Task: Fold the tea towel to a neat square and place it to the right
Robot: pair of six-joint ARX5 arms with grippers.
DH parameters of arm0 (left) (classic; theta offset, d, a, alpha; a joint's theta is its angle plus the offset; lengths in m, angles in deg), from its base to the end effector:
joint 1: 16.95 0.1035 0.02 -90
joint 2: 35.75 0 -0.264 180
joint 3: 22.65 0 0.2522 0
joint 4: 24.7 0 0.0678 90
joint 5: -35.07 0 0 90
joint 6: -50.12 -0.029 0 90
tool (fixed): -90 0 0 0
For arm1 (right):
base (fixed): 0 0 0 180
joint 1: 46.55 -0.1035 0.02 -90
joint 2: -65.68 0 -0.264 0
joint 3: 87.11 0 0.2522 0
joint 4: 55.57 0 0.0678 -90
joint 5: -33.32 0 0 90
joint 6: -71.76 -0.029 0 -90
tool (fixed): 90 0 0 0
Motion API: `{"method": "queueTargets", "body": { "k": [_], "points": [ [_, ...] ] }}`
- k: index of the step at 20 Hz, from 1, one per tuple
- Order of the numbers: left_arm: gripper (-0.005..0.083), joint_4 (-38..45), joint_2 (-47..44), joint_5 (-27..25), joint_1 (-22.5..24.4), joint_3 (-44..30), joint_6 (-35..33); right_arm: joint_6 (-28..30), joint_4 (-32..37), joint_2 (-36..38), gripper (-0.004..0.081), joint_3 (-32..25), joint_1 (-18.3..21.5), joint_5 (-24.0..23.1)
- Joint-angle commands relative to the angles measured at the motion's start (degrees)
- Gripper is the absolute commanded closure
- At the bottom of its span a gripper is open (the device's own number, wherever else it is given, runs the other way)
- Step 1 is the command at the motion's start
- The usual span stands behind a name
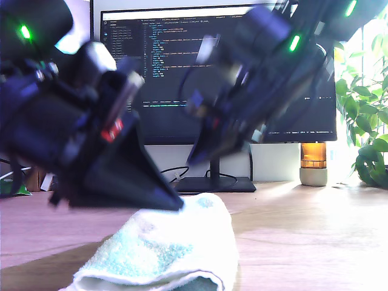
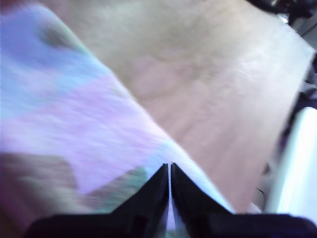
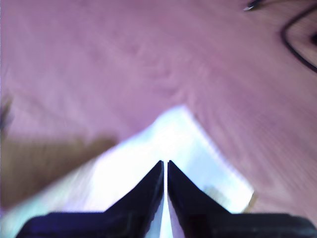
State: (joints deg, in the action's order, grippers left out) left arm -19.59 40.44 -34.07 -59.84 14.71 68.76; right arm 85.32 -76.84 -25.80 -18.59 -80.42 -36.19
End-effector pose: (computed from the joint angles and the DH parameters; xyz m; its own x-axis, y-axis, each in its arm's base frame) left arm 0.1632 -0.1657 0.1491 0.3271 -0.7899 -0.5187 0.6782 0.5785 -0.4532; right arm 0.2659 0.1907 0.2028 0.3622 0.6647 -0.6534 -0.8457 0.5291 0.0694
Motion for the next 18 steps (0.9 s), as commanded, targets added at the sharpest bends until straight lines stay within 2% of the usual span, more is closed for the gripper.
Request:
{"method": "queueTargets", "body": {
  "k": [1, 5, 8, 11, 14, 18],
  "points": [
    [0.0795, 0.39, 0.33, -0.81, 1.73, 0.04, -2.93, 3.8, -4.07, 1.01, 0.0783, -0.31, -0.48, 0.13],
    [0.0795, 0.96, 0.33, -1.4, 5.88, 0.04, -5.4, 15.69, -13.07, 6.78, 0.0783, -0.31, -1.11, -2.62],
    [0.0795, 2.19, 1.11, -0.72, 8.57, 0.07, -5.81, 25.81, -18.51, 10.49, 0.0783, -0.31, -4.24, -10.91],
    [0.0795, 7.32, 1.95, -0.46, 9.4, 0.04, -9.9, 33.46, -22.01, 12.41, 0.0783, -0.31, -10.95, -19.02],
    [0.0795, 10.64, 3.85, 2.75, 9.4, 0.07, -21.49, 38.73, -22.4, 12.81, 0.0783, -0.33, -19.21, -27.02],
    [0.0795, 14.36, 9.25, 7.37, 10.78, 0.07, -24.74, 43.56, -22.34, 12.81, 0.0783, -0.35, -26.64, -37.88]
  ]
}}
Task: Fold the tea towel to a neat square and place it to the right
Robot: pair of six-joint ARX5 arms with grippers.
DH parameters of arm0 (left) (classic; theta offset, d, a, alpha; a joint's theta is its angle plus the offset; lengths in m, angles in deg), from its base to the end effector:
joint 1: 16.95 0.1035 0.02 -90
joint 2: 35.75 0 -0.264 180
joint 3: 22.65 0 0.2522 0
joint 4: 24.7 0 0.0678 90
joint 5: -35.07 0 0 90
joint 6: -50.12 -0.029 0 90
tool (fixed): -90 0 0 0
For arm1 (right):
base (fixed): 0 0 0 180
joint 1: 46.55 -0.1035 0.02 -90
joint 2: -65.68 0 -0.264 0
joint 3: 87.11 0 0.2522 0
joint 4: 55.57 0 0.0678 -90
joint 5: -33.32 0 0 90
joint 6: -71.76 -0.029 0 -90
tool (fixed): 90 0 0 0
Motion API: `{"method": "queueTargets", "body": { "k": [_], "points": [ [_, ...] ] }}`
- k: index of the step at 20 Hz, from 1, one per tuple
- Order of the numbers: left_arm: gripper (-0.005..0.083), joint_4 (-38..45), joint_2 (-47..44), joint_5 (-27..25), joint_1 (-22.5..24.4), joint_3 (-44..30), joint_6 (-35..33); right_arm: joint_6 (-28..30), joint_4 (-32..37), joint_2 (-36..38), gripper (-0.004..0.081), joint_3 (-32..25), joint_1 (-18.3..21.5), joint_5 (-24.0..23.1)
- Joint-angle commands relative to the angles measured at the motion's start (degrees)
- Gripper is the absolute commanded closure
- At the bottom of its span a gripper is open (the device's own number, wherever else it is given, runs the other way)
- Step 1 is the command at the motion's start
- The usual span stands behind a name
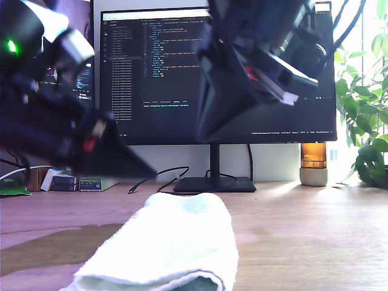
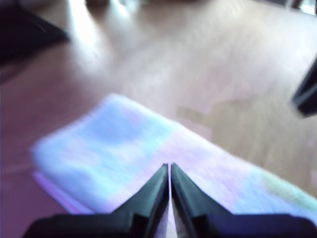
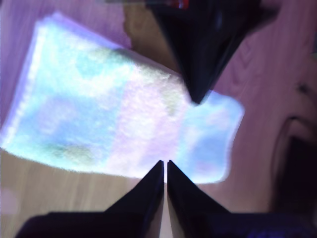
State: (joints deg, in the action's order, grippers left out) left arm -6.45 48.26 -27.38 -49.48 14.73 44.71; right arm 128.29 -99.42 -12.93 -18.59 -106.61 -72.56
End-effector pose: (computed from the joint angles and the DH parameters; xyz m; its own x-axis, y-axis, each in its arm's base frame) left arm 0.2018 -0.1446 0.1383 0.4090 -0.8094 -0.4214 0.8540 0.5022 -0.1359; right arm 0.1429 0.2322 0.2408 0.5197 0.3540 -0.7775 -0.7519 -0.2426 -0.6130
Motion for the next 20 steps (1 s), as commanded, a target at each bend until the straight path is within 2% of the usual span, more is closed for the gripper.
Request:
{"method": "queueTargets", "body": {
  "k": [1, 4, 7, 9, 11, 12, 14, 16, 20],
  "points": [
    [0.0795, 2.25, 2.93, 0.98, 0.83, 0.04, -0.98, 1.4, 0.22, -0.07, 0.0783, -0.37, -1.86, -2.99],
    [0.0795, 3.78, 6.86, 5.01, 2.58, 0.04, -0.94, 1.7, 0.24, 0.33, 0.0783, -0.42, -5.01, -5.73],
    [0.0795, 4.57, 8.22, 6.82, 3.26, 0.04, -0.79, -6.99, 2.82, 3.17, 0.0783, -0.44, -7.28, -3.78],
    [0.0795, 5.57, 8.24, 7.54, 3.41, 0.04, -0.39, -10.21, 3.58, 5.55, 0.0783, -0.59, -7.61, -3.78],
    [0.0795, 5.81, 8.24, 8.98, 3.39, 0.04, 0.79, -15.78, 3.65, 7.69, 0.0783, -1.4, -7.37, -3.02],
    [0.0795, 5.79, 8.24, 9.53, 3.39, 0.04, 0.9, -21.44, 4.15, 8.83, 0.0783, -2.03, -6.32, -1.36],
    [0.0795, 6.16, 8.24, 9.57, 3.39, 0.04, 0.9, -31.63, 9.46, 12.02, 0.0783, -4.44, -3.54, 2.23],
    [0.0795, 6.67, 8.24, 9.57, 3.39, 0.04, 0.94, -37.38, 16.48, 14.97, 0.0783, -7.89, -2.47, 3.78],
    [0.0795, 6.88, 8.24, 9.57, 3.39, 0.04, 1.11, -44.35, 22.97, 20.33, 0.0783, -17.29, -1.68, 5.75]
  ]
}}
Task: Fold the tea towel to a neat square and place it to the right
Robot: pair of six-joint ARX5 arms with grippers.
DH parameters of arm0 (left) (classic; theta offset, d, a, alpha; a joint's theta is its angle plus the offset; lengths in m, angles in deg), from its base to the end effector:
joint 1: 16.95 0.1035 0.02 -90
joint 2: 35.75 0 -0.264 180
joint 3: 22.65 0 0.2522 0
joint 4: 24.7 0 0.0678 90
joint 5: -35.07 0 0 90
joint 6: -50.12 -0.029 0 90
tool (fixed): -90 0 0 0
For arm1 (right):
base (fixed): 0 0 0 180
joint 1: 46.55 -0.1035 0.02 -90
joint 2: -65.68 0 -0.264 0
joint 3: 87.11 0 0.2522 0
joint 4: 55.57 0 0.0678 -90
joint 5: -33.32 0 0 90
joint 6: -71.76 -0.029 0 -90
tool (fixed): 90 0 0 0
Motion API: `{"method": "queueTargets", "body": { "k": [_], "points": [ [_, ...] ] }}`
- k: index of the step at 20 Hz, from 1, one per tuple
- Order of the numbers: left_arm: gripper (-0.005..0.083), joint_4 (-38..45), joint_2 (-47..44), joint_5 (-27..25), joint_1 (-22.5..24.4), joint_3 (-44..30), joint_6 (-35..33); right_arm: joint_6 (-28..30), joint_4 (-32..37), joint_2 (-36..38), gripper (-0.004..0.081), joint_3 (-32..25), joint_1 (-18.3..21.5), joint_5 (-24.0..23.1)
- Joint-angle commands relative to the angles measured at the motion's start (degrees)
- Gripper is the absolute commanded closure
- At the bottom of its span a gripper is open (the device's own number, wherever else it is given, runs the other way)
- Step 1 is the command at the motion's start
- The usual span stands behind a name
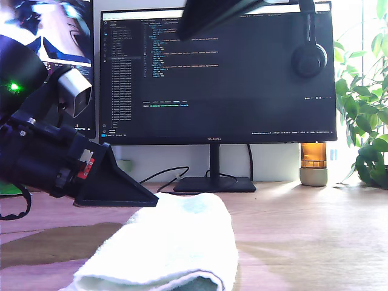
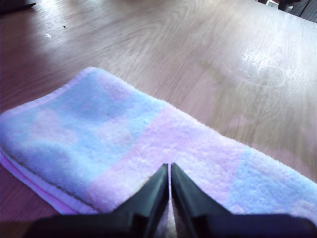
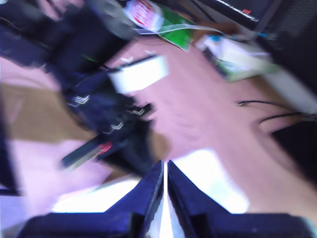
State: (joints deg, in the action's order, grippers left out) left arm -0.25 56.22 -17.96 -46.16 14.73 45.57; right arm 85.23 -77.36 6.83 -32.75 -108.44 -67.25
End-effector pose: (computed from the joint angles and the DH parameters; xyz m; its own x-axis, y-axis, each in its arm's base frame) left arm 0.2131 -0.1391 0.1161 0.3096 -0.8621 -0.4012 0.8760 0.4227 -0.2324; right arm 0.1089 0.1926 0.2671 0.5771 0.6910 -0.4352 -0.8165 0.5005 -0.2878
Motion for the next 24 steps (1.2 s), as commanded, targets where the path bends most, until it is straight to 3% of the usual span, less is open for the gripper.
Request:
{"method": "queueTargets", "body": {
  "k": [1, 6, 8, 12, 13, 16, 17, 21, 24],
  "points": [
    [0.0795, 0.68, 0.28, 0.15, 0.07, 0.04, 0.28, -1.86, 1.86, 1.92, 0.0783, -5.88, 0.15, 0.61],
    [0.0795, 0.85, 0.28, 0.15, 0.07, 0.11, 0.26, -2.86, -0.87, 8.02, 0.0782, -16.33, 1.64, -0.44],
    [0.0795, 0.85, 0.28, 0.13, 0.07, 0.15, 0.24, 1.31, -4.28, 8.5, 0.0782, -16.79, 2.14, -0.44],
    [0.0795, 0.79, 0.44, 0.09, 0.09, 0.74, 0.26, 24.04, -6.86, 6.49, 0.078, -16.79, 2.38, 1.9],
    [0.0795, 0.81, 0.7, 0.07, 0.09, 1.03, 0.24, 30.03, -7.89, 5.38, 0.0745, -16.79, 2.4, 3.28],
    [0.0795, 0.61, 1.53, 0.11, 0.09, 1.7, 1.62, 48.7, -10.82, 0.7, 0.0513, -16.79, 2.38, 5.53],
    [0.0795, 0.44, 1.53, 0.15, 0.07, 1.73, 1.77, 53.35, -10.21, -1.11, 0.0474, -16.79, 2.38, 6.03],
    [0.0795, 0.15, 1.53, 0.35, 0.09, 1.75, 2.69, 60.13, -4.33, -6.93, 0.0465, -16.79, 2.49, 4.61],
    [0.0795, -0.07, 1.53, 0.59, 0.07, 1.75, 3.06, 64.37, -1.36, -8.9, 0.0359, -16.79, 2.49, 4.5]
  ]
}}
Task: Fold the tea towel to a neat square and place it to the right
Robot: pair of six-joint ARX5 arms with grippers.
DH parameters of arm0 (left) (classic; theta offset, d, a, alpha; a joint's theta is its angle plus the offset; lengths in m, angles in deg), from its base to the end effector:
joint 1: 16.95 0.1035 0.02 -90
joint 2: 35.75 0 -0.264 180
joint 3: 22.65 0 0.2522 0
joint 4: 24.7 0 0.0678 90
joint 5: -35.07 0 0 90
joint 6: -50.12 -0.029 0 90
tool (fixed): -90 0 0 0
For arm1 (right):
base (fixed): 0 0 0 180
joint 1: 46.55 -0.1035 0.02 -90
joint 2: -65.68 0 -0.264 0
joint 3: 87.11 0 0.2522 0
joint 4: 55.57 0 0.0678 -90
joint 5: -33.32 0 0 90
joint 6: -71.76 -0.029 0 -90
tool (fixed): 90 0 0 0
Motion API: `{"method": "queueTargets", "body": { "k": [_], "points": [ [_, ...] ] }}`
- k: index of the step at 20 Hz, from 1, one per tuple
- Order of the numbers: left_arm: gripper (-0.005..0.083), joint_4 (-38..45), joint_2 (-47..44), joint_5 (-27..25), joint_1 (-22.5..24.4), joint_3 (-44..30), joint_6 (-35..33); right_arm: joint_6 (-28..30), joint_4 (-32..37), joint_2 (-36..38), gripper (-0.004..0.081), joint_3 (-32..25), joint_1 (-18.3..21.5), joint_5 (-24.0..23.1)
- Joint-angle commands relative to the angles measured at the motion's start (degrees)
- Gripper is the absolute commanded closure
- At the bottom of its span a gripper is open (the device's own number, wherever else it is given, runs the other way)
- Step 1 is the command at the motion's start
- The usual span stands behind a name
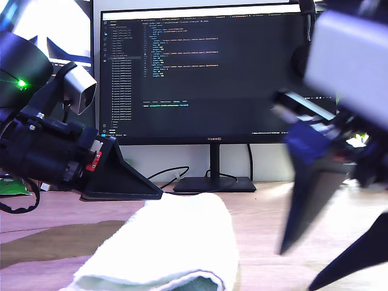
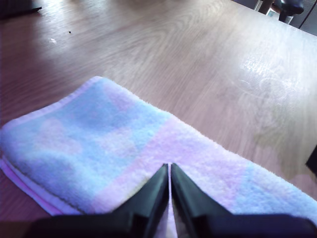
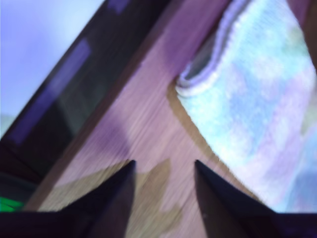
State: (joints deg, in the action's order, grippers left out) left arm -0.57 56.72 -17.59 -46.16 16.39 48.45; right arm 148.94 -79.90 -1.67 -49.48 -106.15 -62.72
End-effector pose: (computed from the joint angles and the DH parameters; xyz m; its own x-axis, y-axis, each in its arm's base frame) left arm 0.2191 -0.1427 0.1202 0.3092 -0.8678 -0.3891 0.8618 0.4287 -0.2713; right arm 0.1008 0.1659 0.1439 0.3862 0.4503 -0.8050 -0.5828 -0.5573 -0.5913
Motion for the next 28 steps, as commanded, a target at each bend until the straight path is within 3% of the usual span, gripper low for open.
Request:
{"method": "queueTargets", "body": {
  "k": [1, 5, 13, 17, 28],
  "points": [
    [0.0795, 0.2, 1.03, 0.37, 0.07, 0.09, 0.17, 0.98, 2.8, -0.39, 0.0347, -0.07, 0.2, 0.04],
    [0.0795, 0.26, 1.03, 0.37, 0.07, 0.13, 0.15, 1.31, 9.77, -0.42, 0.0347, -0.04, 0.2, 0.44],
    [0.0795, -0.61, 2.01, -0.31, 0.13, 0.15, -1.88, 5.79, 9.92, -4.61, 0.0349, -0.04, 0.2, 5.51],
    [0.0795, 1.16, 2.8, -7.89, 0.13, 0.79, -3.19, 5.75, 9.86, -4.87, 0.0349, -0.04, 0.2, 5.64],
    [0.0795, -1.07, 12.96, -6.71, -0.04, 7.61, -4.39, 5.77, 10.84, -4.87, 0.0349, -0.04, 1.31, 7.08]
  ]
}}
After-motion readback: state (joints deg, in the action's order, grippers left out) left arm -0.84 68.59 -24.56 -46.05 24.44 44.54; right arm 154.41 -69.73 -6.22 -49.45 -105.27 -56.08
